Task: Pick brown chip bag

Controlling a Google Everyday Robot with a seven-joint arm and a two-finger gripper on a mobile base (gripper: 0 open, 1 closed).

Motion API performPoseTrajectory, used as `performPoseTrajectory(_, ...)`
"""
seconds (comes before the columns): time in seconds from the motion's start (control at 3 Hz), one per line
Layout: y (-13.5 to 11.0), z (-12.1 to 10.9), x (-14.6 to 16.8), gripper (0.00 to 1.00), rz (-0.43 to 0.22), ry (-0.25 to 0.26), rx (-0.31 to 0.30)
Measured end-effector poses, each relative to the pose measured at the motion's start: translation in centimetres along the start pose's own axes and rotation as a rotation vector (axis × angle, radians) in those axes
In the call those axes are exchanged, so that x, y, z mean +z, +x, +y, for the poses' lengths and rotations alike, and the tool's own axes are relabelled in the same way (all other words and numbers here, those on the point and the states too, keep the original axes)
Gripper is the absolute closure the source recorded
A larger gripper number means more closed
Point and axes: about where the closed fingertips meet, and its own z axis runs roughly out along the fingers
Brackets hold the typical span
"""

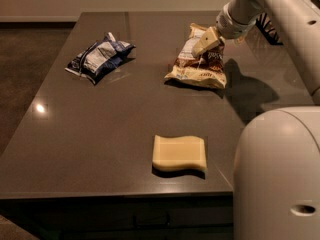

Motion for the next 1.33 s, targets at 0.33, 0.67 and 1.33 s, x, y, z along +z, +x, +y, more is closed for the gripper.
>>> performPoseTrajectory(0.33, -0.1, 1.3, -0.2, 0.40, 0.020, -0.026, -0.025)
performPoseTrajectory(0.67, -0.3, 2.1, -1.2, 0.63, 0.015, -0.041, -0.059)
performPoseTrajectory(1.33, -0.9, 4.0, -5.0, 1.00, -0.067, -0.083, -0.167)
